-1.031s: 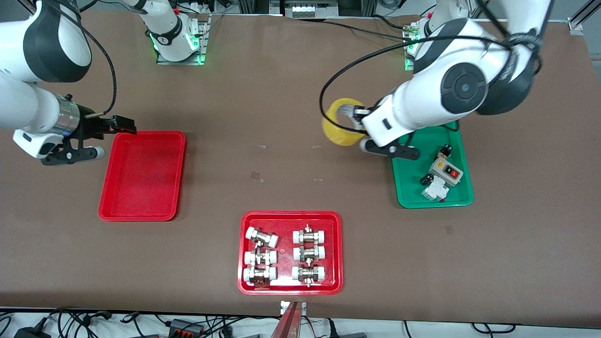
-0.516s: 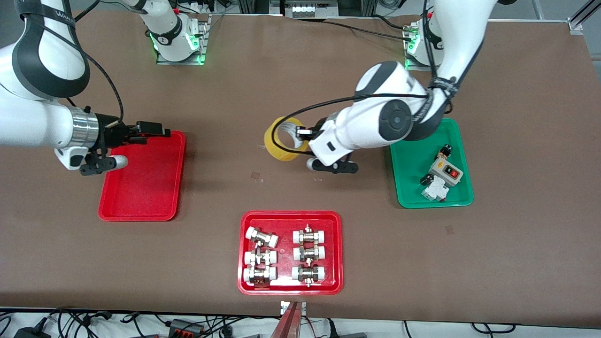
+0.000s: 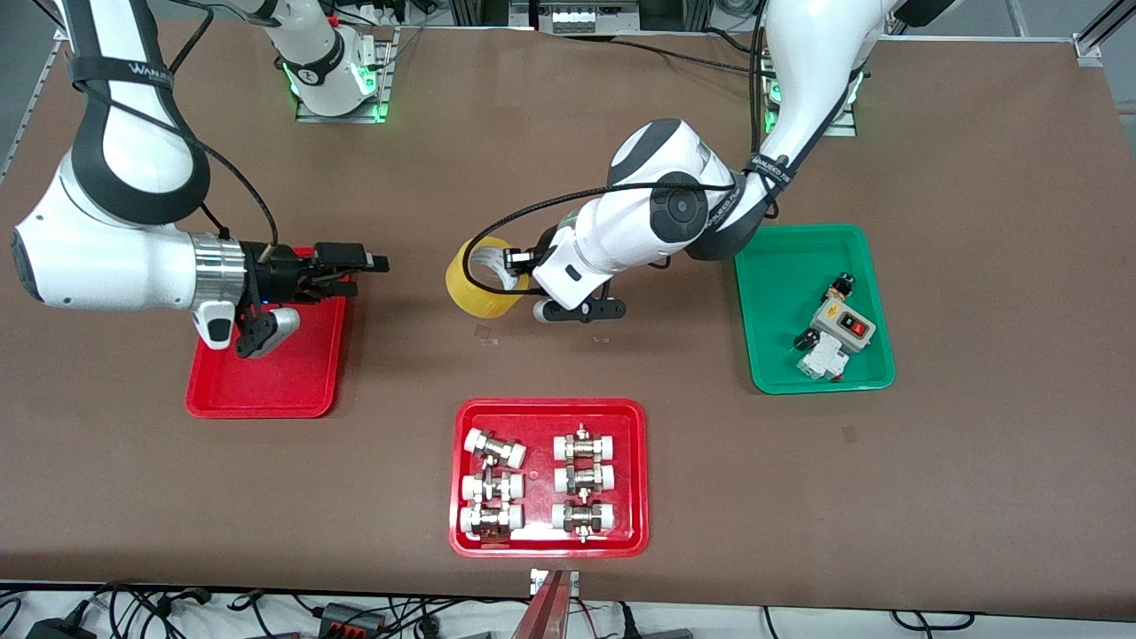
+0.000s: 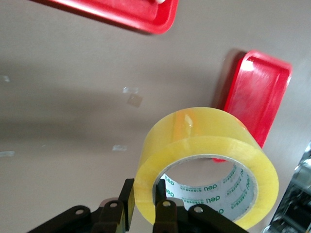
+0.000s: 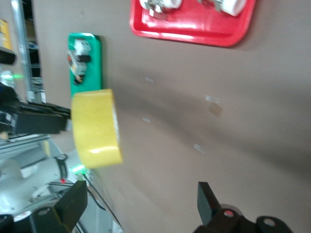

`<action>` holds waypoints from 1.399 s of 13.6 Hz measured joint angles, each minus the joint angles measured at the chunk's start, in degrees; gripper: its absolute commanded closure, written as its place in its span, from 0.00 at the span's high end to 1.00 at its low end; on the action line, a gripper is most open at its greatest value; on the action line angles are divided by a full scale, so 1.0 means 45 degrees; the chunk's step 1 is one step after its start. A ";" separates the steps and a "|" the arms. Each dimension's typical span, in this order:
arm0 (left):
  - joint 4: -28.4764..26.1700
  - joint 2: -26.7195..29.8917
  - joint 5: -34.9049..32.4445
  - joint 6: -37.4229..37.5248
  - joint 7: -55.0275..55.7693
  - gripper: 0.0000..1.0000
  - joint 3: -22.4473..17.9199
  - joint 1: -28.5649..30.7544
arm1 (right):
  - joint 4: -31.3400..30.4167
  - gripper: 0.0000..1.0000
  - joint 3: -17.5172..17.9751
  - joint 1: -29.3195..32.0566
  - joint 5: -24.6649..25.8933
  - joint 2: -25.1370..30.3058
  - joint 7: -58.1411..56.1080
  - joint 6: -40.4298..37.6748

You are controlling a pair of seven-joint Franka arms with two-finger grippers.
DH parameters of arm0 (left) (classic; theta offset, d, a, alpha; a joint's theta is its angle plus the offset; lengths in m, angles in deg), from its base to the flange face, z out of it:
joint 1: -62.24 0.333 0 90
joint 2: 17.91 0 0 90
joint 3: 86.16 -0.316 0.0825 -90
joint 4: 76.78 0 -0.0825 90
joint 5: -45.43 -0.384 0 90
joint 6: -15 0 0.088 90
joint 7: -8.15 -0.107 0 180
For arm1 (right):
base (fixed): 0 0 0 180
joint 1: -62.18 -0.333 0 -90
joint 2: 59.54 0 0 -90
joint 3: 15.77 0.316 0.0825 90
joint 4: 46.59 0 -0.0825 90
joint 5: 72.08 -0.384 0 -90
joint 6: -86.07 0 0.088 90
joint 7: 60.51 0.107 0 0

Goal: Left arm passes tape to right arm into tray
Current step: 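Grasp the tape roll with the right gripper beside the left gripper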

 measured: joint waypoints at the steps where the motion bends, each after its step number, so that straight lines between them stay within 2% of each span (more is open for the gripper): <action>1: 0.0006 -0.0099 0.0000 -0.0527 0.0283 0.01 0.0001 -0.0137 | 0.0033 1.00 0.0006 -0.0105 -0.0167 -0.0117 -0.0090 0.0111; 4: 0.0036 -0.0275 0.0000 -0.1103 0.0657 0.01 0.0001 -0.0334 | 0.0050 1.00 0.0014 -0.0592 -0.0275 -0.0325 -0.0540 0.0443; 9: 0.0791 -0.0804 0.0000 -0.1194 0.1213 0.01 -0.0020 -0.0653 | 0.0055 1.00 0.0003 -0.0703 -0.1404 -0.0746 -0.1765 0.0588; 19: 0.1092 -0.1114 0.0000 -0.1230 0.1521 0.01 -0.0030 -0.0745 | 0.0077 1.00 0.0006 -0.0862 -0.1785 -0.0965 -0.2659 0.0917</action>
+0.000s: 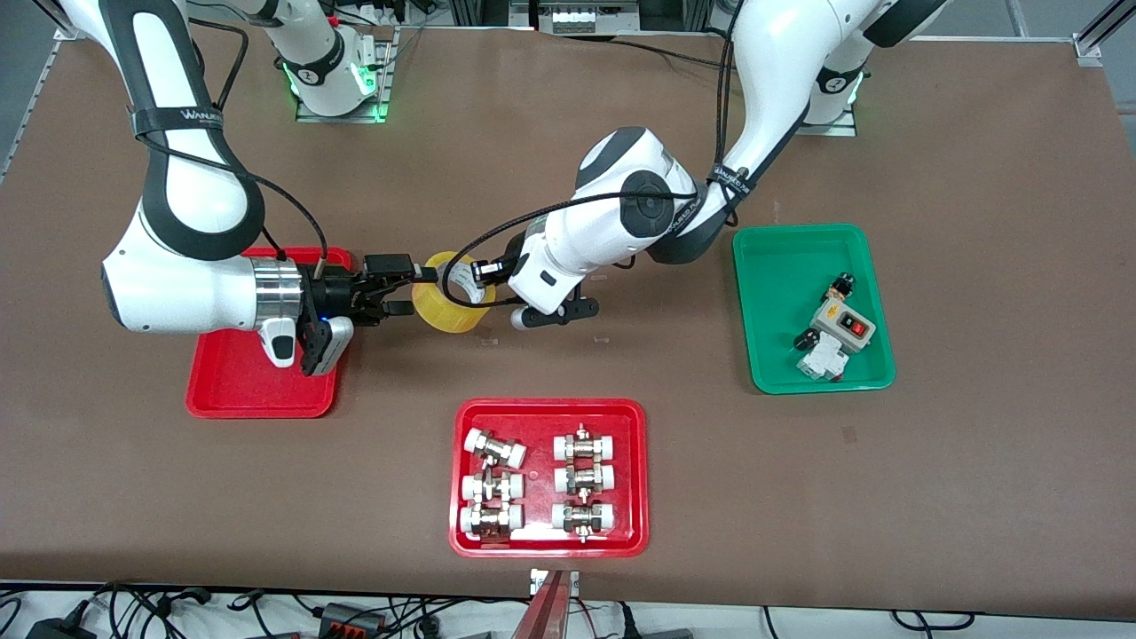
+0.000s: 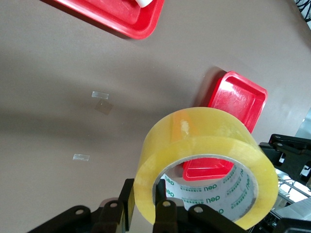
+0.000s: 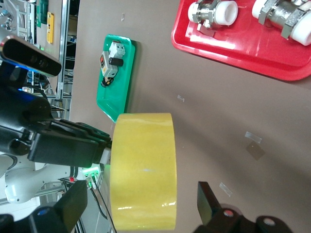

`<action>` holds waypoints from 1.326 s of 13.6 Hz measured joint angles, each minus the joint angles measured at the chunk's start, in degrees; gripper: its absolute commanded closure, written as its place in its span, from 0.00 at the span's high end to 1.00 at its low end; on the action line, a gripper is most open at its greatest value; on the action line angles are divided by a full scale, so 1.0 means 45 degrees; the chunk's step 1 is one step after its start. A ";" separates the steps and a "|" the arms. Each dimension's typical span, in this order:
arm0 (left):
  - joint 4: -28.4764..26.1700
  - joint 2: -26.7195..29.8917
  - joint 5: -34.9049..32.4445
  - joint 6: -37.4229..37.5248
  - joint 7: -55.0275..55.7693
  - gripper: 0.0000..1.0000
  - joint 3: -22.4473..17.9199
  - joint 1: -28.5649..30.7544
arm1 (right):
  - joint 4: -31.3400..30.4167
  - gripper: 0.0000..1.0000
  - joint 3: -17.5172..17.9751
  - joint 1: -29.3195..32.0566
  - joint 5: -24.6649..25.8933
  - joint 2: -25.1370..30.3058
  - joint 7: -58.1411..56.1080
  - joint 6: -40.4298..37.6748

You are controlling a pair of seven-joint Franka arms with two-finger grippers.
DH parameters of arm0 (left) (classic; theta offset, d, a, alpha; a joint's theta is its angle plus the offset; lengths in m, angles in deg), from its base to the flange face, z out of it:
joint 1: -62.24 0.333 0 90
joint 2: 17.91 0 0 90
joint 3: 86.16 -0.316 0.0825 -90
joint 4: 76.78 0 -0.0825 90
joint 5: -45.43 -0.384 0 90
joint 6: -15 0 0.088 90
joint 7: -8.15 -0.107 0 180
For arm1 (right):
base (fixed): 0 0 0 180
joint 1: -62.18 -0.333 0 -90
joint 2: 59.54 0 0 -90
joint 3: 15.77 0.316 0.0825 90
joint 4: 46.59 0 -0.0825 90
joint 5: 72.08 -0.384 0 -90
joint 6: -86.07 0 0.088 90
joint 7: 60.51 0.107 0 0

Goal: Left arm passes tape to right arm into tray
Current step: 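Grasp the tape roll with the right gripper beside the left gripper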

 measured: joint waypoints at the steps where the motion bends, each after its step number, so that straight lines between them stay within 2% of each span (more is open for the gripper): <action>1: 0.0038 -0.0033 0.0000 -0.0001 0.0013 0.01 -0.0005 -0.0001 | 0.0000 1.00 0.0000 0.0000 -0.0009 0.0000 -0.0044 0.0002; 8: 0.0087 -0.0041 0.0000 -0.0001 0.0055 0.02 -0.0015 -0.0017 | 0.0001 1.00 0.0000 -0.0003 -0.0015 -0.0113 -0.0630 0.0006; 9: 0.0091 -0.0041 0.0000 -0.0001 0.0057 0.02 -0.0015 -0.0019 | 0.0002 0.92 0.0000 -0.0003 -0.0020 -0.0153 -0.0660 0.0007; 11: 0.0094 -0.0041 0.0000 -0.0001 0.0060 0.02 -0.0016 -0.0021 | 0.0003 0.49 0.0000 -0.0004 -0.0037 -0.0189 -0.0694 0.0008; 12: 0.0095 -0.0041 0.0000 -0.0001 0.0061 0.02 -0.0016 -0.0021 | 0.0004 0.37 0.0000 -0.0004 -0.0039 -0.0190 -0.0697 0.0008; 14: 0.0095 -0.0046 0.0000 -0.0001 0.0061 0.02 -0.0019 -0.0022 | 0.0014 0.33 0.0000 -0.0014 -0.0043 -0.0190 -0.0706 0.0008; 18: 0.0129 -0.0106 0.0000 -0.0015 0.0066 0.02 -0.0043 -0.0032 | 0.0042 0.30 0.0003 -0.0027 -0.0133 -0.0199 -0.0706 0.0005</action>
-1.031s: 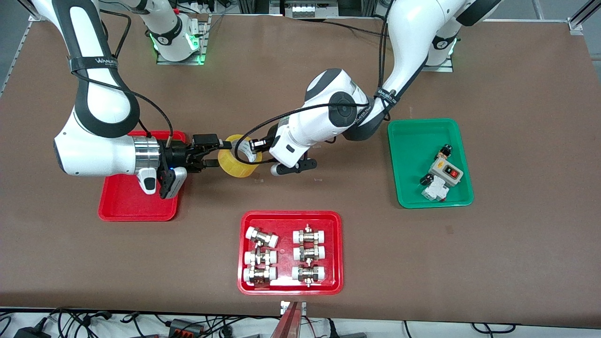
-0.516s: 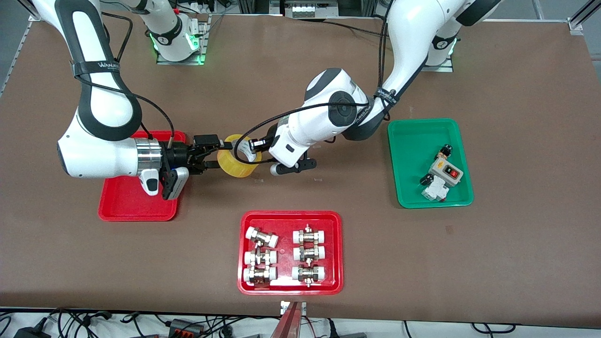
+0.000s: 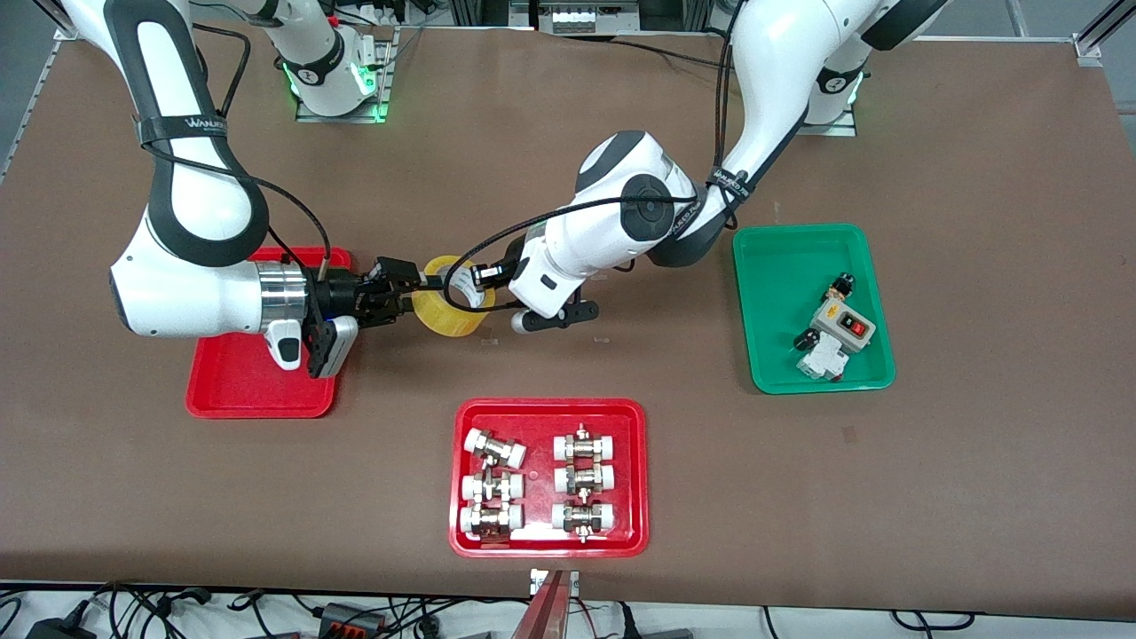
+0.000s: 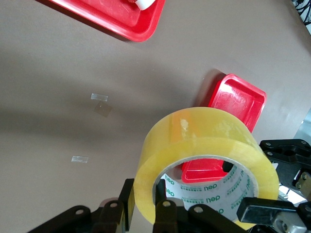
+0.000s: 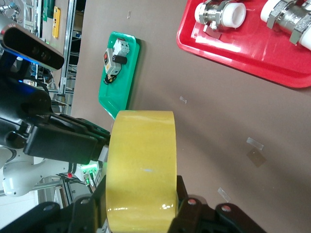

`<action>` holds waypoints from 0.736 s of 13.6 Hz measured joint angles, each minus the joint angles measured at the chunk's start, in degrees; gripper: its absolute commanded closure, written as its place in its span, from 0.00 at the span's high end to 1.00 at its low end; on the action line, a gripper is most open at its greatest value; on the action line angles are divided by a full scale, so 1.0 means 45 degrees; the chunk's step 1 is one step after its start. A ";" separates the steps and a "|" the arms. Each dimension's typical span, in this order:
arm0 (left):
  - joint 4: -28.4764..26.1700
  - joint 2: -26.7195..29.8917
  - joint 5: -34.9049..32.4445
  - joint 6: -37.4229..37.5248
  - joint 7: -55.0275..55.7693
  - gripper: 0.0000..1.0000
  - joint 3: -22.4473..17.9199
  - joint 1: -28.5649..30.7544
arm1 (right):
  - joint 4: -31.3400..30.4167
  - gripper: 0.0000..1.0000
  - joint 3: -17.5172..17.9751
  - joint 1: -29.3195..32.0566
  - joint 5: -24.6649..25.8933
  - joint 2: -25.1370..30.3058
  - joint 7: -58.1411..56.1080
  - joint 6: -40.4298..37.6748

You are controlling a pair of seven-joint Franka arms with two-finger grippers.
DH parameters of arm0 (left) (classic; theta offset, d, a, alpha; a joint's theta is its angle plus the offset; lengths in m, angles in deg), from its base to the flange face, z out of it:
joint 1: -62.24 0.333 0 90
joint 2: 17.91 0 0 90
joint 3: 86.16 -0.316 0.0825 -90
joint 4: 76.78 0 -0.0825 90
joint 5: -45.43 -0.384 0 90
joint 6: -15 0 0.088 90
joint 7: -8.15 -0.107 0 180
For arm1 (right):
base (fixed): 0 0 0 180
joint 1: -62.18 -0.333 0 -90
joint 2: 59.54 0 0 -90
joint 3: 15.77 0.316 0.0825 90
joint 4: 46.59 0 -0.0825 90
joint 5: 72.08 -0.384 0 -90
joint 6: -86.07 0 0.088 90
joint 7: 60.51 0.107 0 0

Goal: Left arm passes tape to right arm into tray
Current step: 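Grasp the tape roll with the right gripper beside the left gripper, then open the left gripper and withdraw it toward the green tray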

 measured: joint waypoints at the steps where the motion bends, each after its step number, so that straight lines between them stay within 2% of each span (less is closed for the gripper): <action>1: 0.0008 -0.0006 0.0000 0.0000 0.0000 0.02 0.0000 -0.0001 | 0.0001 0.30 -0.0001 0.0000 0.0000 0.0000 0.0000 0.0002; 2: 0.0013 -0.0009 0.0000 0.0000 0.0000 0.03 0.0000 -0.0001 | 0.0001 0.29 -0.0002 0.0000 0.0000 0.0000 0.0000 0.0003; 3: 0.0017 -0.0009 0.0000 0.0000 0.0000 0.12 -0.0001 -0.0001 | 0.0005 0.29 -0.0002 0.0000 0.0000 0.0000 0.0000 0.0004; 4: 0.0020 -0.0009 0.0000 0.0000 0.0000 0.16 -0.0002 -0.0001 | 0.0006 0.28 -0.0003 0.0000 0.0000 0.0000 0.0000 0.0005; 5: 0.0024 -0.0009 0.0000 0.0001 0.0000 0.27 -0.0005 -0.0001 | 0.0009 0.27 -0.0003 0.0000 -0.0001 0.0000 0.0000 0.0006; 6: 0.0038 -0.0009 0.0000 0.0007 0.0000 0.43 -0.0009 0.0002 | 0.0017 0.27 -0.0002 0.0000 -0.0005 0.0000 0.0000 0.0010; 7: 0.0088 -0.0009 0.0000 0.0004 0.0000 0.99 -0.0013 0.0021 | 0.0019 0.27 -0.0002 -0.0001 -0.0004 -0.0003 -0.0013 0.0014; 10: 0.0454 0.0074 -0.0383 0.0003 -0.0050 1.00 -0.0059 0.0349 | 0.0019 0.26 -0.0010 0.0000 -0.0004 -0.0065 -0.0098 0.0023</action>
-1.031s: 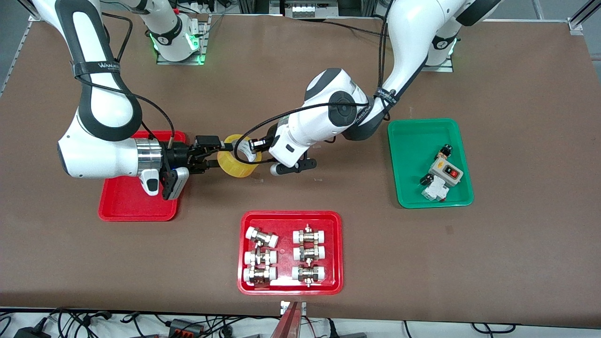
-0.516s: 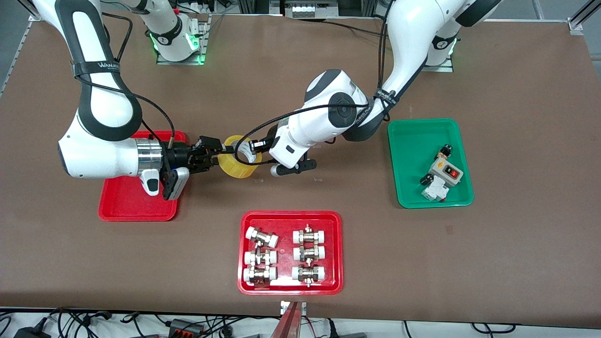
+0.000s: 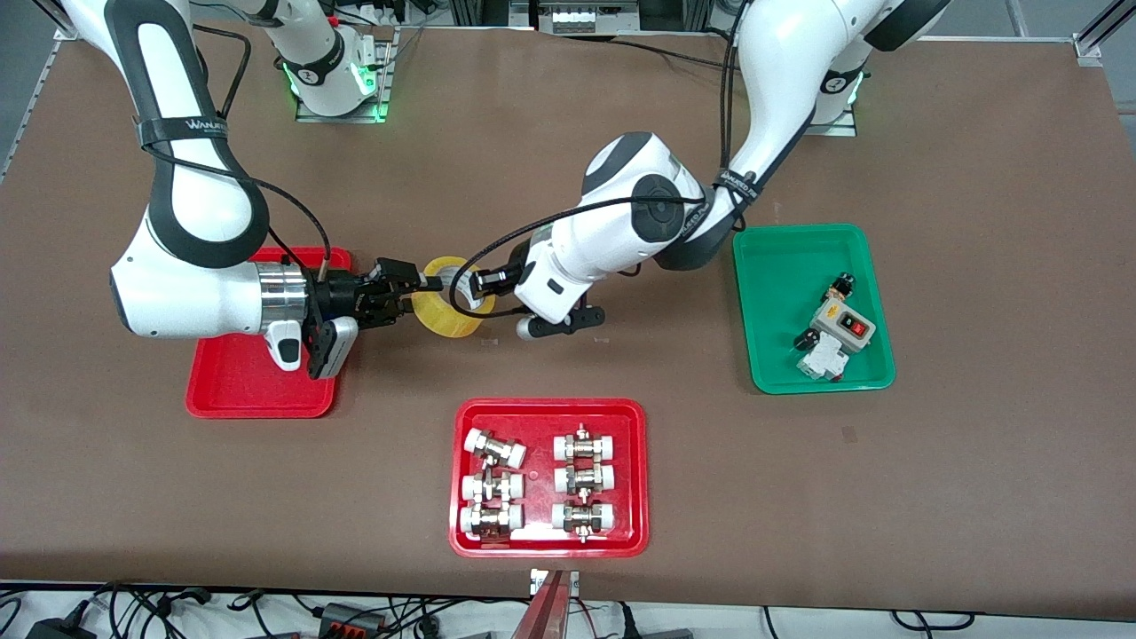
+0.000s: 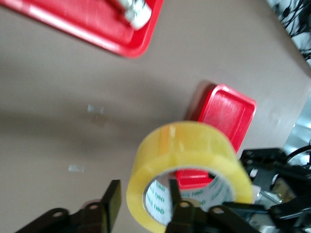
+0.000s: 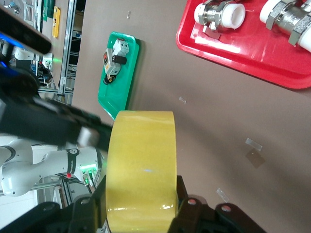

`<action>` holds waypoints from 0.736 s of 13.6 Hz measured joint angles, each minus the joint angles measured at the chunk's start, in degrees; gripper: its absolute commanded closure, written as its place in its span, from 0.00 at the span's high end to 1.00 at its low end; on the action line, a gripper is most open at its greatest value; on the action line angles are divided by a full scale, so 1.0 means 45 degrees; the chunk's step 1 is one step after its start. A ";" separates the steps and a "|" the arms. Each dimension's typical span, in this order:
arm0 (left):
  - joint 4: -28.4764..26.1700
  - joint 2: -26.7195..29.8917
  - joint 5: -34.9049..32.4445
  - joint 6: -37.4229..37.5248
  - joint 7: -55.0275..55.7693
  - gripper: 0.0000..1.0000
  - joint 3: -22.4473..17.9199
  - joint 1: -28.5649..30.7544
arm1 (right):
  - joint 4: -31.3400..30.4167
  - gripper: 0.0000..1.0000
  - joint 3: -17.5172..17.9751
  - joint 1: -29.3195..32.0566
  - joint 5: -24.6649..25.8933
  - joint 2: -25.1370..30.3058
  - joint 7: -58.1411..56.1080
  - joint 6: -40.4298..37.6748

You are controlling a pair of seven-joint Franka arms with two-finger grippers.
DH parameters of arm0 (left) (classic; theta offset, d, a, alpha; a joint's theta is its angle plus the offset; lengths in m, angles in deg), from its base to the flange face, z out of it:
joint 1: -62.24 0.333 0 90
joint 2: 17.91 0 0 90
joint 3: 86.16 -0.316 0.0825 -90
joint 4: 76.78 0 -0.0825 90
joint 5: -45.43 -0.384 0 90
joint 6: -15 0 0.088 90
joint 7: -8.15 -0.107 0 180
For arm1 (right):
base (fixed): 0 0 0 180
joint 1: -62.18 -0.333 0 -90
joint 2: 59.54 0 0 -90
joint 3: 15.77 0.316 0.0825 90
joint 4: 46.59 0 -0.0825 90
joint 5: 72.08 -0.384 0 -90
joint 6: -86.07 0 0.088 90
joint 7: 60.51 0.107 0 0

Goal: Left arm passes tape to right arm into tray
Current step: 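Open the left gripper and withdraw it toward the green tray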

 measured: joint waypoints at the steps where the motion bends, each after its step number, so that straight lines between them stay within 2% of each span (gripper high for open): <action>1: 0.0069 0.0105 -0.0112 0.0021 -0.0005 1.00 0.0022 0.0258 | 0.0000 0.26 0.0000 0.0000 0.0000 -0.0016 -0.0010 0.0001; 4: 0.0082 0.0672 -0.0152 0.1185 -0.0079 1.00 0.0111 0.1158 | 0.0001 0.26 0.0000 0.0000 0.0000 -0.0031 -0.0048 0.0003; 7: 0.0085 0.1398 -0.0213 0.4386 -0.0098 1.00 0.0120 0.2444 | 0.0000 0.26 0.0000 -0.0005 0.0005 -0.0033 -0.0086 0.0024; 10: 0.0130 0.2321 -0.0254 0.8305 -0.0630 1.00 0.0131 0.4097 | -0.0001 0.27 -0.0032 -0.0003 0.0021 -0.0052 -0.0099 0.0347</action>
